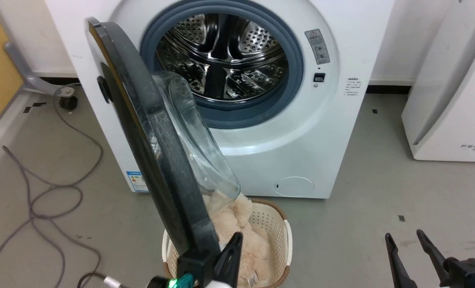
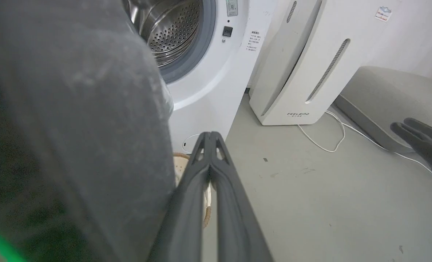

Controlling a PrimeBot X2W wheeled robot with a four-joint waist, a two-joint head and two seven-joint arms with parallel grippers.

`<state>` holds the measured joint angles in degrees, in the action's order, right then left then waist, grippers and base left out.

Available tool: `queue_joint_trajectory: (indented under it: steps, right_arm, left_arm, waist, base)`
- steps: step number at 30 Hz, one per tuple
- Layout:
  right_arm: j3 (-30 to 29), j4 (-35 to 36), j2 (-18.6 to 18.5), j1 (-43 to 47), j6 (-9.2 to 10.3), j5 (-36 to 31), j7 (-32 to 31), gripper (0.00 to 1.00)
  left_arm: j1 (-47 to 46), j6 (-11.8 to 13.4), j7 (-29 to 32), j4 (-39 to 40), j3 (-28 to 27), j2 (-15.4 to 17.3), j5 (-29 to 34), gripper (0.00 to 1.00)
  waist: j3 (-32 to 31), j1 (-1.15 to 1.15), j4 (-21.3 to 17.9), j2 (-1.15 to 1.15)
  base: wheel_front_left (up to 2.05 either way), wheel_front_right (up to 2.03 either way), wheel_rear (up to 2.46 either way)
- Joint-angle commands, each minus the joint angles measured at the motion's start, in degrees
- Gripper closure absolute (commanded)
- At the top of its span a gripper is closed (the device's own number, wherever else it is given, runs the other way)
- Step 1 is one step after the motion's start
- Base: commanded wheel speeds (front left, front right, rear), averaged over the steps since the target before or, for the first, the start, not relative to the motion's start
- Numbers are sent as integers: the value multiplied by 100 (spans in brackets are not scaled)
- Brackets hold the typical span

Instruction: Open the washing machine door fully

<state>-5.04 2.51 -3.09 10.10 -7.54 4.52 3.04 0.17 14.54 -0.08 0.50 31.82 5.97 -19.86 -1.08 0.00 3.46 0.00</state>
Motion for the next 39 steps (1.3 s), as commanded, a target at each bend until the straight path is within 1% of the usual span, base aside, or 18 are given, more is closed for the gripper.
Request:
queue_joint_trajectory:
  steps: [1,5,7,16,20,26,32,39]
  right_arm:
    - [-4,13,22,106,5,-3,-3,0]
    - [-13,45,22,140,5,5,-25,0]
    - [-15,54,22,146,5,1,-30,0]
    - [-31,151,22,173,5,-7,-39,0]
    - [-46,204,22,158,5,-44,-44,0]
    - [-57,259,22,147,5,-68,-67,0]
    - [-43,334,22,133,5,-90,-114,0]
    - [-39,443,22,110,5,-143,-180,0]
  left_arm:
    - [190,98,-55,88,-97,98,-11,100]
    - [442,264,-124,400,-198,232,27,100]
    - [500,301,-132,483,-225,265,32,100]
    - [858,582,-154,1022,-440,517,98,100]
    - [936,729,-240,1093,-684,626,83,100]
    - [914,832,-492,1002,-1240,822,-95,100]
    - [680,771,-817,655,-1934,1112,-379,100]
    - [214,515,-1160,-171,-2694,1441,-817,100]
  waist:
    - [-14,0,71,0]
    - [-27,0,252,0]
    - [-29,0,306,0]
    - [-24,0,882,0]
    - [13,0,1082,0]
    - [51,0,1257,0]
    - [103,0,1296,0]
    - [200,0,1214,0]
  base:
    - [0,0,0]
    - [0,0,0]
    - [0,0,0]
    - [0,0,0]
    - [0,0,0]
    - [0,0,0]
    - [0,0,0]
    - [0,0,0]
